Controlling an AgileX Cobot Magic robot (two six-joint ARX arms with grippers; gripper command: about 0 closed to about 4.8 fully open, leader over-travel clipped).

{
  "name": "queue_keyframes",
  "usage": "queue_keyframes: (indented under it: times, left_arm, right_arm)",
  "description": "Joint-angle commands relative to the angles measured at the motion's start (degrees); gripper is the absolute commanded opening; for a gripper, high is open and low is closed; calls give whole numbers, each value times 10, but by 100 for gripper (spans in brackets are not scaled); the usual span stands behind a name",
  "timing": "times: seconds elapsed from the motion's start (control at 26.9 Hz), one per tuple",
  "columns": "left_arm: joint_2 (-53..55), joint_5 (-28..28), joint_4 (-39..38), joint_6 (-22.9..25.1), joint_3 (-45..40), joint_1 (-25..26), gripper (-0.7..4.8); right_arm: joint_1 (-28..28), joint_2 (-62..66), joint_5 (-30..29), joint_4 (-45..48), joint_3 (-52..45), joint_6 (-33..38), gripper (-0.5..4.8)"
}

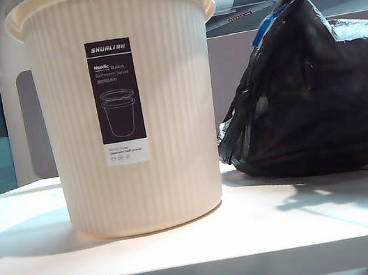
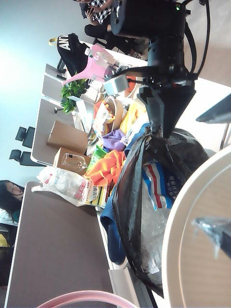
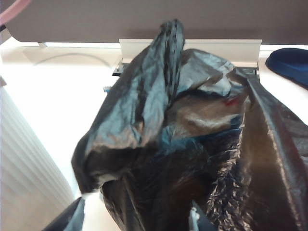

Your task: Open the ring lid of the trash can, pull out the black garbage bag inside, and place it on the table.

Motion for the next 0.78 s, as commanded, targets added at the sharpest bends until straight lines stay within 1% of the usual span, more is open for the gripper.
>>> queue_keyframes:
  times: [0.04, 0.3, 0.48, 0.78]
  left_arm:
    - [-2, 5, 3, -2, 3, -1, 246]
    - [-2, 6, 3, -1, 3, -1, 246]
    - [-2, 39, 3, 5, 3, -1, 246]
    - [-5, 55, 2, 5, 2, -1, 245]
  right_arm:
    - [1, -20, -2, 8, 3, -1, 275]
    - [1, -73, -1, -5, 3, -19, 274]
    - [1, -106, -4, -17, 1, -27, 274]
    - [2, -203, -3, -13, -65, -28, 274]
